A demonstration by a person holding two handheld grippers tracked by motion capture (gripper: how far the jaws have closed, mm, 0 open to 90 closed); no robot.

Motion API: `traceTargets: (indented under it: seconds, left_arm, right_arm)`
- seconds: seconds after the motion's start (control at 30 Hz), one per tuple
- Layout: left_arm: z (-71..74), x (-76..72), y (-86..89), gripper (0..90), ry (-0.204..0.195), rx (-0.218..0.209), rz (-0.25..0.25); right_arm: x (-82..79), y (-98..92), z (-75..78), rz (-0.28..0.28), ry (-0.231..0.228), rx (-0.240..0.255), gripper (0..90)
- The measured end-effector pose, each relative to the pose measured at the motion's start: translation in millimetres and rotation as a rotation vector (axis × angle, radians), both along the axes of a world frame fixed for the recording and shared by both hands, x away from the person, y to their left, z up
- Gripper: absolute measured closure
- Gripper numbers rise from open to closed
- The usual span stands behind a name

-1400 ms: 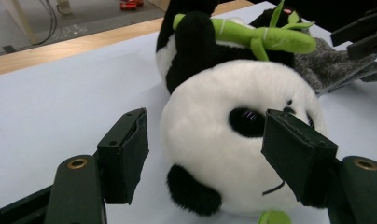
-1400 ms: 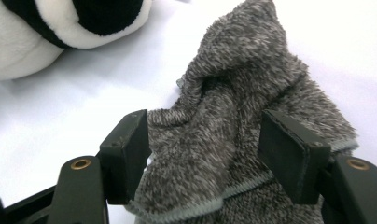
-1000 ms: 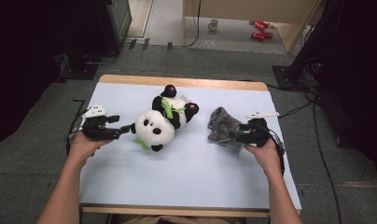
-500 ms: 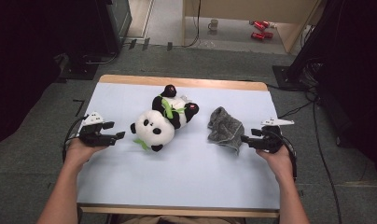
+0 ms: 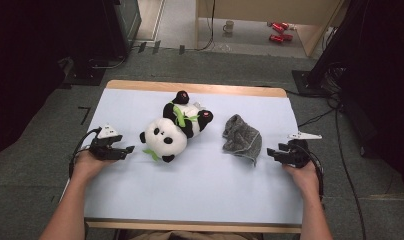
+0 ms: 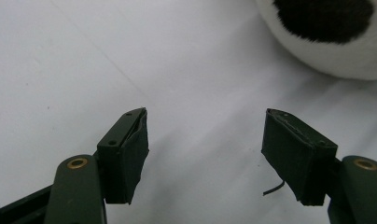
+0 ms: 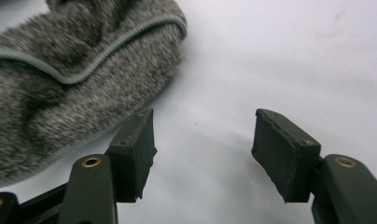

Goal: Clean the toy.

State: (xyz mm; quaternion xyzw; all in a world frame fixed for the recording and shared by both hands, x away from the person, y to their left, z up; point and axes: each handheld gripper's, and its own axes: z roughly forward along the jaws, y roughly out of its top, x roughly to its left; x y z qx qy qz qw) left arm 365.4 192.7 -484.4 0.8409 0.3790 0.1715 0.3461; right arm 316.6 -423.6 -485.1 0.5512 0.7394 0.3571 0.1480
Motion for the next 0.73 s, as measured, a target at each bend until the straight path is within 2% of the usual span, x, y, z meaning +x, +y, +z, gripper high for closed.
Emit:
traceTargets:
  seconds: [0.07, 0.13, 0.2, 0.27, 0.33, 0.43, 0.47, 0.73]
  left_arm:
    - [-3.7, 0.7, 0.0, 31.3, -0.001, 0.024, 0.001]
    - [-5.9, 1.1, 1.7, 30.8, -0.005, 0.012, -0.001]
    - [-7.6, 2.0, 3.9, 28.7, 0.002, -0.007, 0.011]
    - [-8.9, 2.4, 5.7, 27.4, 0.003, -0.021, 0.012]
    - [-9.1, 2.4, 5.3, 26.8, 0.004, -0.021, 0.015]
    - [-9.4, 2.2, 5.4, 26.7, 0.003, -0.025, 0.018]
    - [-9.6, 2.2, 5.5, 26.7, 0.003, -0.028, 0.019]
    - [-11.1, 1.4, 5.5, 25.1, -0.002, -0.041, 0.024]
  right_arm:
    - [0.6, -0.5, -4.3, -0.007, 0.016, -0.024, 41.5]
    - [0.0, -1.7, -5.6, -0.012, 0.001, -0.034, 43.8]
    - [0.1, -2.6, -6.4, -0.021, -0.002, -0.022, 43.1]
    - [-2.7, -2.4, -9.8, -0.013, -0.032, -0.022, 40.8]
    - [-6.8, 0.3, -13.6, -0.003, -0.074, -0.046, 38.5]
    - [-9.3, 6.2, -15.9, 0.004, -0.097, -0.086, 34.6]
    - [-9.9, 8.5, -16.2, 0.006, -0.102, -0.107, 34.4]
    - [-9.9, 9.2, -16.5, 0.016, -0.101, -0.109, 31.2]
